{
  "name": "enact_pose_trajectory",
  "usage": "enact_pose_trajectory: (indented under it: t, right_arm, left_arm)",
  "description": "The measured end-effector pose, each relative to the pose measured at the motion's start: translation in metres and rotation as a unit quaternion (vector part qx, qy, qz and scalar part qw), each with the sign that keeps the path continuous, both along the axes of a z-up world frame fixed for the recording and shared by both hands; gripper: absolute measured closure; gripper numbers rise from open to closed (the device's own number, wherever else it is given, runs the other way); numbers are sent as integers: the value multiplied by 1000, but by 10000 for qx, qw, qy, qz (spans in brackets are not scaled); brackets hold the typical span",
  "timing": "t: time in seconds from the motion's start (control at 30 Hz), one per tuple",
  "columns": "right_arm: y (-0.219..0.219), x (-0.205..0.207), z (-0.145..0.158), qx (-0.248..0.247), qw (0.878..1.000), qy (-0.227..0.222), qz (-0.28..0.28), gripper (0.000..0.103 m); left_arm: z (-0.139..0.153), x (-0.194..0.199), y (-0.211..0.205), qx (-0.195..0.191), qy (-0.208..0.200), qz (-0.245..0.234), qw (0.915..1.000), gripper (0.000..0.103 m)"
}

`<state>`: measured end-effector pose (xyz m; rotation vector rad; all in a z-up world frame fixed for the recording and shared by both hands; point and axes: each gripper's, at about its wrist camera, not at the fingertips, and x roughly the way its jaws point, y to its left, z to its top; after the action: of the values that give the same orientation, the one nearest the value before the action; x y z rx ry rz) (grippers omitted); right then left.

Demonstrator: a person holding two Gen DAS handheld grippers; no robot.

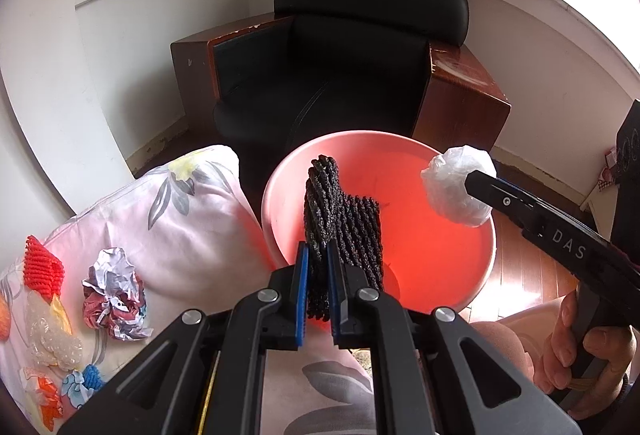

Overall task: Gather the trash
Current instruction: 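Carry black mesh sleeve and white bag in both tools over pink bucket, then open left tool dropping mesh sleeve while right tool releases bag into bucket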

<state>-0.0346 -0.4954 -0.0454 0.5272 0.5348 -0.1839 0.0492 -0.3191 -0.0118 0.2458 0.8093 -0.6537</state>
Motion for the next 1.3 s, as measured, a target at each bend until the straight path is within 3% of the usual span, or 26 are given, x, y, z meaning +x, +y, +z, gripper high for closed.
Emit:
enact_pose_trajectory:
  t: [0.27,0.47,0.57,0.63,0.7,1.0,1.3]
  right_arm:
    - [-10,5,-12,219,9995,234,-10,80]
    - [-5,9,-15,165,9993,333,-10,79]
    - [-5,12,-18,275,9988,397,-42,79]
    - [-6,13,-20,381,9984,424,-61,79]
    - [-6,13,-21,417,9981,448,-72,78]
    - [0,10,-16,276,9989,370,-45,60]
    - [3,7,-10,237,9993,287,-21,57]
  left_arm:
    - [-20,1,-24,338,87,-156,9993,95]
    - [-24,6,-24,346,194,-68,9992,94]
    - [-23,6,-21,324,191,-42,9993,87]
    - [-22,7,-18,299,194,-8,9994,70]
    - [-19,6,-15,241,134,46,9996,63]
    - [-10,3,-8,117,65,116,9998,57]
    - [-3,3,8,48,-31,319,9995,57]
